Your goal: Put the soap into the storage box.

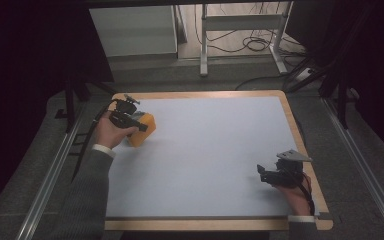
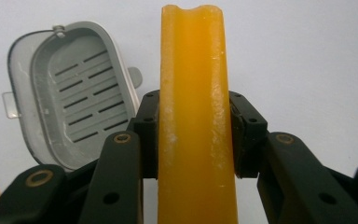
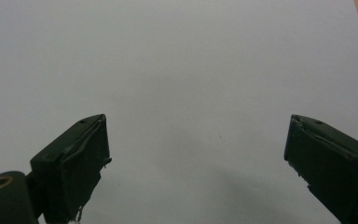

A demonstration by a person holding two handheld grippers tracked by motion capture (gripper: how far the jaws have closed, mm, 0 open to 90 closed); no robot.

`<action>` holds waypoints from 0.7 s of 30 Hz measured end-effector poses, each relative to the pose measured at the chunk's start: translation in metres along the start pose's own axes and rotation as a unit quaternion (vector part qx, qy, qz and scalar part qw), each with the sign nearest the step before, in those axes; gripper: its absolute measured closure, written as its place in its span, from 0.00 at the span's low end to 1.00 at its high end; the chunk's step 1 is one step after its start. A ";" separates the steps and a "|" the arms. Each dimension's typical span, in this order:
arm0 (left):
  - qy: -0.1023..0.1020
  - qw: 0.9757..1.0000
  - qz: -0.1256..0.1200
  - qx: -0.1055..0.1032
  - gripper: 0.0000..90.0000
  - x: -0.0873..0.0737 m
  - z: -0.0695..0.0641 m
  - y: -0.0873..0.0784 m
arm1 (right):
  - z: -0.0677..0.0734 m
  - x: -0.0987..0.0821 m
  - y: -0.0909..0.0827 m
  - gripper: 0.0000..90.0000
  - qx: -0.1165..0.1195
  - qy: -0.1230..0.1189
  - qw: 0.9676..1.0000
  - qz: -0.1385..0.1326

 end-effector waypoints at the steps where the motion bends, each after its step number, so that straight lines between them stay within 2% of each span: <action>1: -0.002 1.000 -0.001 0.000 0.68 0.001 0.002 0.000 | 0.000 0.000 0.000 0.07 0.000 0.000 1.000 0.000; 7: -0.021 1.000 -0.012 -0.004 0.68 0.005 0.011 -0.001 | -0.002 0.000 0.000 0.07 0.000 0.002 1.000 0.001; 14: -0.034 0.999 -0.022 -0.005 0.68 0.012 0.019 -0.004 | -0.002 -0.001 0.000 0.07 -0.003 0.003 1.000 0.003; 21: -0.046 0.999 -0.024 0.009 0.68 0.016 0.029 -0.004 | -0.002 0.000 0.000 0.07 -0.001 0.004 1.000 0.001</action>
Point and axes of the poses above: each handheld gripper's, and its own axes: y roughly forward along the jaws, x roughly out of its top, z roughly to its left, the point moved 4 cm from there along y, roughly forward along the jaws, and after that the axes turned 4 degrees about y, right-handed, at the moved point
